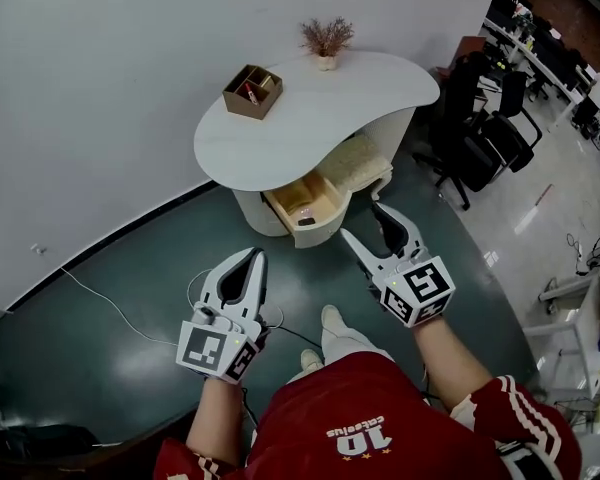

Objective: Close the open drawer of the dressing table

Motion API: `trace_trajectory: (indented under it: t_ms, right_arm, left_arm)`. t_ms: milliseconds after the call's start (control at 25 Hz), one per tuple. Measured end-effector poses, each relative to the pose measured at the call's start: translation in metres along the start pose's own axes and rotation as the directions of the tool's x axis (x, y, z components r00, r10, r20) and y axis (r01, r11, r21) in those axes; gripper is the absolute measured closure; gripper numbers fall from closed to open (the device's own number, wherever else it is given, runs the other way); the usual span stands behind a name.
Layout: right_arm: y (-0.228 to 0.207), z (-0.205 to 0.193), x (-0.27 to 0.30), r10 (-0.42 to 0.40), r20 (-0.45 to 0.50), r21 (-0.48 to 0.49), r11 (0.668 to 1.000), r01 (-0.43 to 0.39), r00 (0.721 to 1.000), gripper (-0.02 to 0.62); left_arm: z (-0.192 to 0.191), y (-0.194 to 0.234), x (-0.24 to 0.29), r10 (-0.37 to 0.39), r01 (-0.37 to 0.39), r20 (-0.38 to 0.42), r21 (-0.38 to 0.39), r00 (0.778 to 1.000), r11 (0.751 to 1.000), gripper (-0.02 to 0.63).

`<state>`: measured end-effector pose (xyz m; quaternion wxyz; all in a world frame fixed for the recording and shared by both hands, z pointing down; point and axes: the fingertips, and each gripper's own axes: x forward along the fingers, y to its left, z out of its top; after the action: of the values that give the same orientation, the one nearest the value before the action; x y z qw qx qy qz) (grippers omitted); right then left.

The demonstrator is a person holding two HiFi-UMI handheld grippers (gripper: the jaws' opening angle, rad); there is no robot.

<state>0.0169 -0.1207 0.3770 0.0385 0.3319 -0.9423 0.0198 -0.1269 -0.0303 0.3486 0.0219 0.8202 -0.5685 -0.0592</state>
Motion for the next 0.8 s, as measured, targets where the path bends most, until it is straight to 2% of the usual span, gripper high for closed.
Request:
trace_trajectory:
  t_ms: [200, 480, 640, 800]
  right_arm:
    - [-0.019, -0.063, 0.007, -0.003, -0.095, 0.039, 0.999, 0.006, 0.995, 0.341]
    - [-0.044, -0.16, 0.037, 0.037, -0.228, 0.076, 0.997, -0.02, 0.973, 0.343]
    - [-0.066, -0.205, 0.056, 0.047, -0.277, 0.088, 0.996, -0.024, 0.96, 0.346]
    - [-0.087, -0.246, 0.076, 0.054, -0.333, 0.073, 0.997, -0.032, 0.941, 0.347]
  left_arm:
    - [-0.029, 0.001, 0.007, 0.024, -0.026, -0.077, -0.026, 0.997, 0.999, 0.606]
    - [-0.063, 0.016, 0.041, 0.046, -0.047, -0.16, -0.002, 0.986, 0.999, 0.606]
    - [-0.085, 0.018, 0.08, 0.033, -0.032, -0.22, 0.007, 0.975, 0.999, 0.607]
    - [-0.103, 0.017, 0.119, 0.008, 0.006, -0.273, 0.049, 0.962, 0.999, 0.607]
